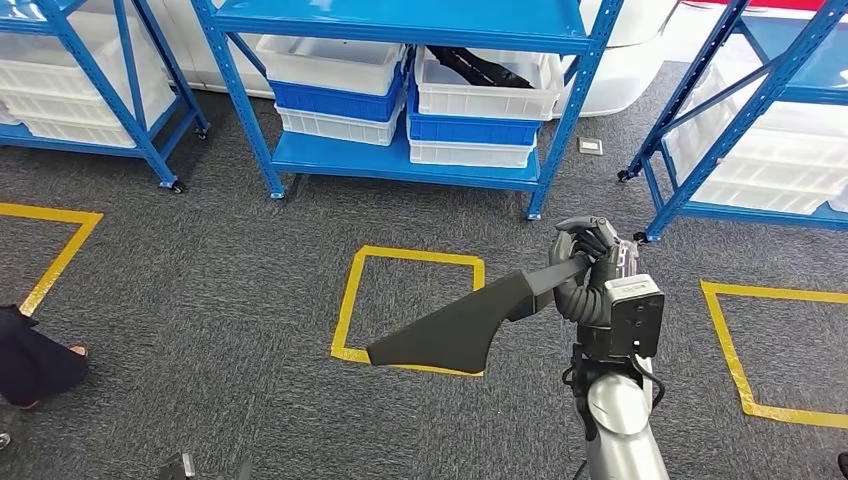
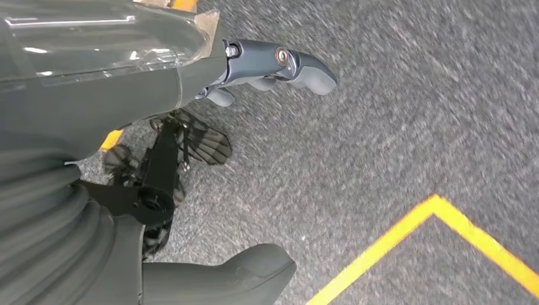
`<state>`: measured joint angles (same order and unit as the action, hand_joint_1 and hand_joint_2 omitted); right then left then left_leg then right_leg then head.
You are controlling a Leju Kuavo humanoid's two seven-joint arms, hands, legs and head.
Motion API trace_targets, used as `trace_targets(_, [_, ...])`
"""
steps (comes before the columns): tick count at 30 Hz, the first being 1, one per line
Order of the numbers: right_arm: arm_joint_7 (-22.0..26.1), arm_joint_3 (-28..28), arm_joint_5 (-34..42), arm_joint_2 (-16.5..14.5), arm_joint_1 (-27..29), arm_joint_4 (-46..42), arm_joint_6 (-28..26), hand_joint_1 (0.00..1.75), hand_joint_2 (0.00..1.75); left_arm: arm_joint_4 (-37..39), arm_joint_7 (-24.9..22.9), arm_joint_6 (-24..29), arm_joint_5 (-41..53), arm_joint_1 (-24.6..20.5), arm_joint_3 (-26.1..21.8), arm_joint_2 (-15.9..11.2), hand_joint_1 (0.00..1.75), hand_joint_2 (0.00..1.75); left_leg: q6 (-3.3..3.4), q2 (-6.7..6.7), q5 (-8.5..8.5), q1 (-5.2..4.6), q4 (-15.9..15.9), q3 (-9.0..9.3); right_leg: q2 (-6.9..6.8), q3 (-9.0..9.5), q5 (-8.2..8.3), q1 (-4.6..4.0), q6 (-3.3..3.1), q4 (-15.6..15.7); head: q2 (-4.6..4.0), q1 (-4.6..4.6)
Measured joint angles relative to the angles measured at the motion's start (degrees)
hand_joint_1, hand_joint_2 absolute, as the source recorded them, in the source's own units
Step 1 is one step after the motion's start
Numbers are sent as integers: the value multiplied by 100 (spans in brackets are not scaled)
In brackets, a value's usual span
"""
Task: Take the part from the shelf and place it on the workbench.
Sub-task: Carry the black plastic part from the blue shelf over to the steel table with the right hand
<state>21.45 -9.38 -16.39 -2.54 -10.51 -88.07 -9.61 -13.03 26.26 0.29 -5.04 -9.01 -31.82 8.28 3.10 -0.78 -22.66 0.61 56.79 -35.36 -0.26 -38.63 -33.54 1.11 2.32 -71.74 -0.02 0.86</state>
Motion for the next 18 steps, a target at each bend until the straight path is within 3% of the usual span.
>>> trace_targets(1, [-1, -5, -6, -4, -1, 19, 3, 175, 175, 0, -10, 2, -16, 3, -3, -3, 0, 175, -25, -31, 15, 10, 3, -19, 0, -12, -7, 20, 36, -72, 0, 1])
trace_targets(2, [-1, -13, -13, -15, -5, 39, 11, 175, 175, 0, -18, 4, -31, 6, -6, -7, 0, 175, -56, -69, 30, 26, 8, -34, 2, 97, 76, 47, 91, 94, 0, 1])
trace_targets(4, [-1, -56, -23, -52, -45, 93, 35, 175, 175, -1, -26, 7, -45, 8, -12, -17, 0, 175, -141, -145, 53, 68, 35, -61, 68, 533, 340, 111, 206, 862, 0, -1])
trace_targets(5, [0, -91, -26, -79, -81, 131, 49, 175, 175, -1, -28, 7, -55, 9, -15, -28, 0, 175, -196, -181, 55, 76, 54, -75, 112, 703, 439, 114, 212, 1185, 0, -9])
trace_targets(7, [1, -167, -16, -129, -166, 216, 73, 175, 175, -1, -33, 11, -76, 23, -21, -56, 0, 175, -297, -232, 77, 79, 48, -95, 157, 835, 514, 80, 116, 1431, 0, -5])
trace_targets(10, [8, -295, 71, -186, -297, 361, 110, 175, 175, 2, -34, 33, -109, 90, -39, -87, 0, 175, -402, -207, 104, 132, 19, -102, 88, 855, 612, 46, -109, 1468, 0, 18])
trace_targets(11, [13, -338, 100, -207, -339, 402, 119, 175, 175, 2, -33, 40, -121, 109, -50, -96, 0, 175, -419, -143, -2, 148, 152, -162, 67, 837, 651, 45, -181, 1488, 0, 28])
trace_targets(13, [20, -404, 127, -241, -391, 465, 128, 175, 175, 2, -27, 44, -137, 126, -67, -113, 0, 175, -430, -8, -431, 156, 792, -443, 9, 774, 715, 26, -289, 1503, 0, 50])
trace_targets(15, [24, -445, 144, -251, -405, 532, 134, 175, 175, 3, -20, 45, -147, 134, -73, -129, 0, 175, -449, 27, -812, 155, 1540, -739, -70, 703, 759, 3, -320, 1501, 0, 63])
trace_targets(16, [27, -466, 163, -254, -409, 572, 139, 175, 175, 4, -7, 47, -165, 142, -80, -138, 0, 175, -454, 36, -863, 156, 1681, -760, -115, 677, 776, -3, -314, 1499, 0, 64])
trace_targets(17, [32, -492, 184, -261, -421, 612, 146, 175, 175, 4, 15, 51, -194, 150, -93, -149, 0, 175, -455, 54, -810, 158, 1586, -651, -159, 657, 791, -3, -300, 1497, 0, 63])
trace_targets(18, [38, -528, 206, -275, -448, 656, 159, 175, 175, 3, 48, 55, -236, 156, -116, -163, 0, 175, -453, 99, -686, 162, 1264, -418, -201, 643, 801, 0, -283, 1489, 0, 63])
